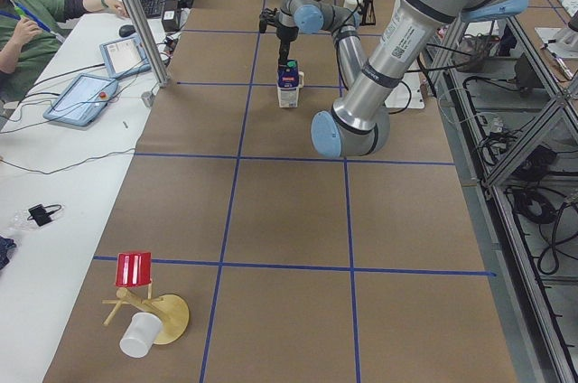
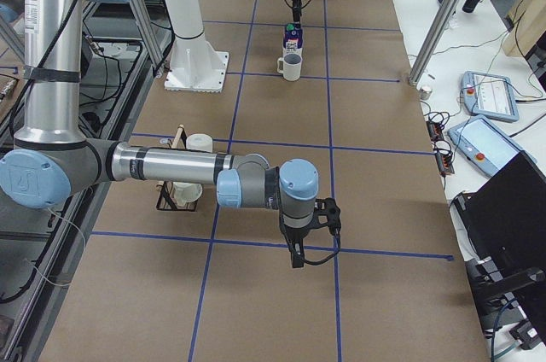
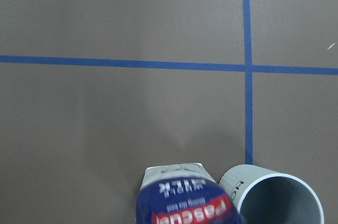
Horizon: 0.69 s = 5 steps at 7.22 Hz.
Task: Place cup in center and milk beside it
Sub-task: 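Release the milk carton upright and withdraw the left gripper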
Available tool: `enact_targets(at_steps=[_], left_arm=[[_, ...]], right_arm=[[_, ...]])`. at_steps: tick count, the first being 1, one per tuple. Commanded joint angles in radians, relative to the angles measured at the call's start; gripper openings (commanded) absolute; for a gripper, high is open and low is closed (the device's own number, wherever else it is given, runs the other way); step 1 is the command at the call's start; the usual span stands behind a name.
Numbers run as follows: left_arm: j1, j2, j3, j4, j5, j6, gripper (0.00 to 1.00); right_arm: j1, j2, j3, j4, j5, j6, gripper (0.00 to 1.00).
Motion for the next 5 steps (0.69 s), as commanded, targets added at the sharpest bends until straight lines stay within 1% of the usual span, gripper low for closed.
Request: enact_targets(at_steps=[1,3,4,5], left_arm=[[-0.106,0.105,-0.073,0.052,-0.041,0.233,0.98],[-0.305,0.273,-0.105,0.037,-0.122,0.553,0.98],[-0.433,0.338,-0.092,0.028,-0.218,0.641,0.98],[-0.548,0.402,-0.063,0.028,-0.288,0.855,0.98]], right_arm=[[0.000,0.000,-0.004,0.000,0.000,0.000,1.00],[0.000,0.000,-0.013,0.001,-0.001,-0.002,1.00],[0.000,-0.002,-0.013,0.001,-0.001,-0.002,1.00],[0.000,0.000,-0.018,0.006,-0.003,-0.002,1.00]])
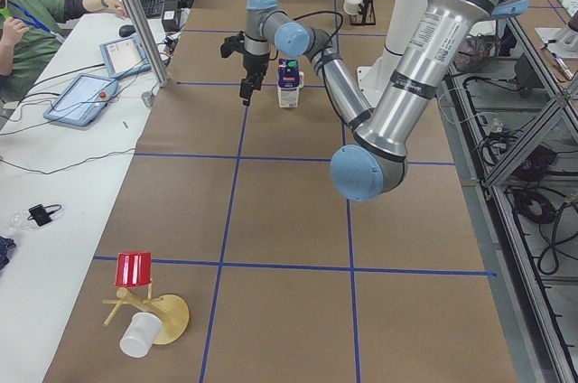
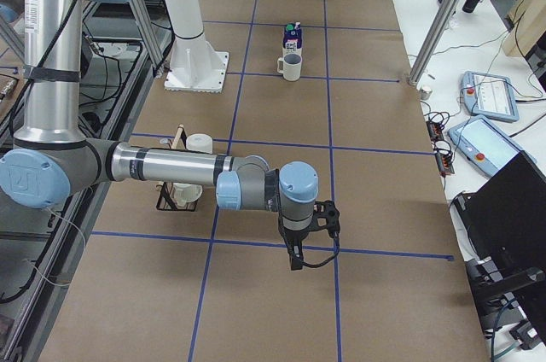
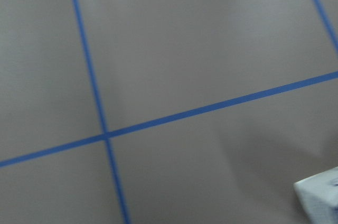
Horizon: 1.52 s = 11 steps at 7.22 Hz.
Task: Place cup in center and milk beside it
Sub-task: 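Release the milk carton upright and withdraw the left gripper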
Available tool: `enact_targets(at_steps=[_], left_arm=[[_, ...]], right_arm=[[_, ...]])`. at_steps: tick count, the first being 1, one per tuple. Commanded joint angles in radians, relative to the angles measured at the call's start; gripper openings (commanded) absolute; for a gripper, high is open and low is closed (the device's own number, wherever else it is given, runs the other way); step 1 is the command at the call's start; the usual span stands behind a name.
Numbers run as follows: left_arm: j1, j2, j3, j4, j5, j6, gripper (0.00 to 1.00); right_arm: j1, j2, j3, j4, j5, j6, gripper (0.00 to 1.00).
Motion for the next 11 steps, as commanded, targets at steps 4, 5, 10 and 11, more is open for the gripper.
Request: enact_targets(at_steps=[4,5,10,11], left_arm=[[-0.496,0.201,0.415,-0.033,-0.165,0.779,0.98],[-0.529,0.217,0.455,-0.036,-0.165,0.768,0.98],[-0.629,0.449,0.411,-0.292,-0.400,0.593,0.98],[-0.629,0.452,0.425,-0.294,-0.401,0.554,0.98]], right_arm=[[0.000,-0.001,-0.031,0.041,0.000,0.000,1.00],[0.000,-0.001,-0.031,0.041,0.000,0.000,1.00],[0.002,-0.001,-0.031,0.044,0.000,0.000,1.00],[0.000,0.001,-0.031,0.044,0.000,0.000,1.00]])
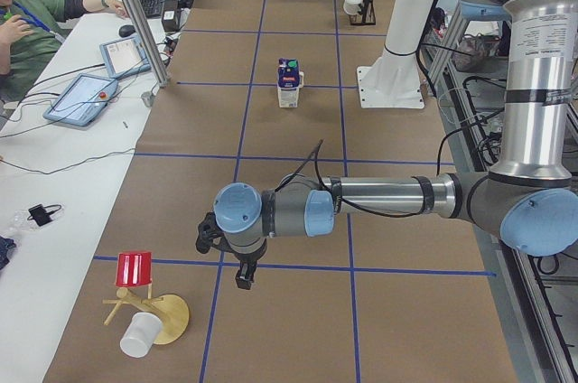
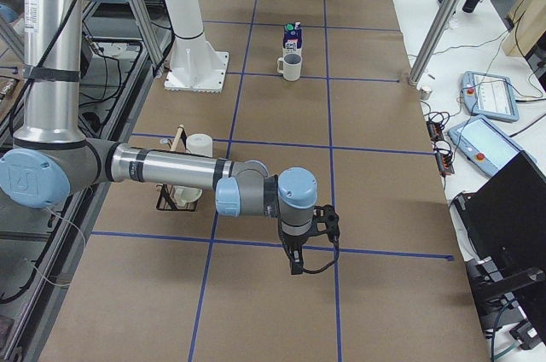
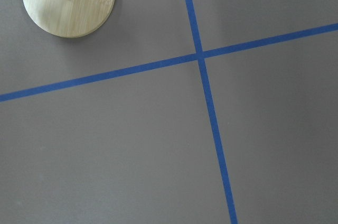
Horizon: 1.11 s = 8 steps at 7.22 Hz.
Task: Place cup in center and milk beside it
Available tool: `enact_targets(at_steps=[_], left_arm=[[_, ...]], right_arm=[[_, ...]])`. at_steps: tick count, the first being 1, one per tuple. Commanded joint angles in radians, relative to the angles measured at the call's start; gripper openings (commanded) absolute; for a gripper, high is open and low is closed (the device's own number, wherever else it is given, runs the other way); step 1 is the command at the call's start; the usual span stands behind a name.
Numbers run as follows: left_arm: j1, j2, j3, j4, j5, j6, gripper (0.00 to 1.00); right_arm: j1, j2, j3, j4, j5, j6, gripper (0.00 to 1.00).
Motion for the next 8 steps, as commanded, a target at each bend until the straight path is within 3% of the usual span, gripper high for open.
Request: enact_targets(at_steps=[1,8], left_arm=[[-0.001,0.020,-0.003,-0.015,-0.007,-0.070,0.98],[-0.001,0.023,-0.008,-0.083,-0.004,-0.065,0.98]], right_arm=[[0.000,0.001,0.000,0.004,0.000,0.000,1.00],[0.000,0.001,0.000,0.011,0.000,0.002,1.00]])
